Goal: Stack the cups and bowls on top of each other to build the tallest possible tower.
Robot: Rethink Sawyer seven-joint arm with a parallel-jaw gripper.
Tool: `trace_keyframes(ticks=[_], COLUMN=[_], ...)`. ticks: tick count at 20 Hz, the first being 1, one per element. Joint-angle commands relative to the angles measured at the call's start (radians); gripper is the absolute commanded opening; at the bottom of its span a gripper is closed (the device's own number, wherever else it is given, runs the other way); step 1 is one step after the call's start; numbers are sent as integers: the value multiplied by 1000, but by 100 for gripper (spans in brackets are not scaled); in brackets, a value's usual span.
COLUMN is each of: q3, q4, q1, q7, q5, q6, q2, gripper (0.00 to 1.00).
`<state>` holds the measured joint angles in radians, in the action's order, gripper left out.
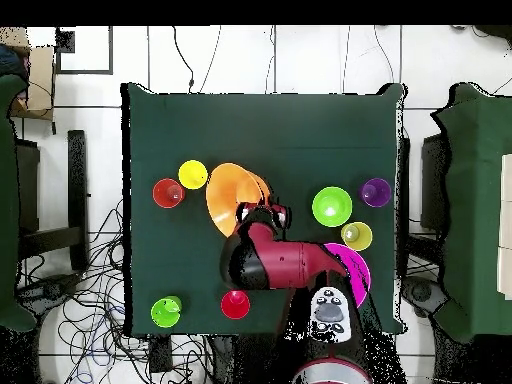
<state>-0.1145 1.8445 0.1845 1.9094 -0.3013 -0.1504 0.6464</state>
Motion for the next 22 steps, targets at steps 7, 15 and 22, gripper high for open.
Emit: trace_keyframes(ticks=[7, 15, 22], q3=[13, 65, 4], q4=[-144, -183, -200], q1=[-35, 24, -8], q7=[23, 24, 27], q5=[-123, -197, -210], q6=[-139, -118, -195], q2=[-49, -53, -58], gripper=[0, 0, 0])
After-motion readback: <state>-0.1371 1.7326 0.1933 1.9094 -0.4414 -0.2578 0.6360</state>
